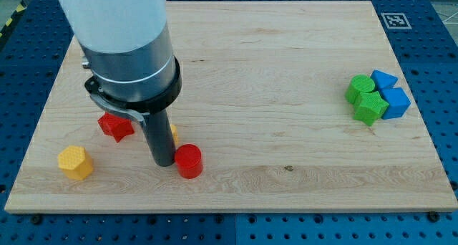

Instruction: Push yellow hexagon slightly right

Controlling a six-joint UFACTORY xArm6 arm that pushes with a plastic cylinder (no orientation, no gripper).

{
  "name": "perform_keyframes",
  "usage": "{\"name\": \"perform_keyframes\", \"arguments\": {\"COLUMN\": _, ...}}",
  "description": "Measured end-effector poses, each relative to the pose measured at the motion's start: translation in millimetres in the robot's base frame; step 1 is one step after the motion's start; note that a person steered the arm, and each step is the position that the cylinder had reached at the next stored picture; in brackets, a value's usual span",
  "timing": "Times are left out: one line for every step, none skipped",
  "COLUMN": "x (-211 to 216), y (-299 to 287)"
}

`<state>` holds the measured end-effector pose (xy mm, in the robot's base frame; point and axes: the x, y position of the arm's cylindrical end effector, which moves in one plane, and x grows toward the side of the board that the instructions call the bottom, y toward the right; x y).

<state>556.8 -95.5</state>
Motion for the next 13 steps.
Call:
{"name": "perform_keyframes", "arguments": {"x": 5, "y": -8}}
{"name": "perform_keyframes", "arguments": {"x": 15, "y": -33}}
{"name": "perform_keyframes", "arguments": {"x": 23, "y": -56}}
{"name": "perform_keyframes", "arguments": {"x": 43, "y": -62}}
{"name": "perform_keyframes", "arguments": {"x": 62, "y": -84}}
{"name": "perform_keyframes", "arguments": {"x": 61, "y": -106}}
{"name": "perform_keyframes", "arguments": {"x": 54, "y": -150}}
{"name": "perform_keyframes", "arguments": {"x": 47, "y": -190}}
{"name": "perform_keyframes", "arguments": {"x": 42, "y": -209}}
{"name": "perform_keyframes", "arguments": {"x": 42, "y": -209}}
{"name": "perform_keyframes", "arguments": {"x": 39, "y": -209}}
{"name": "perform_keyframes", "arguments": {"x": 27, "y": -209}}
{"name": "perform_keyframes", "arguments": {"x": -1, "y": -209}}
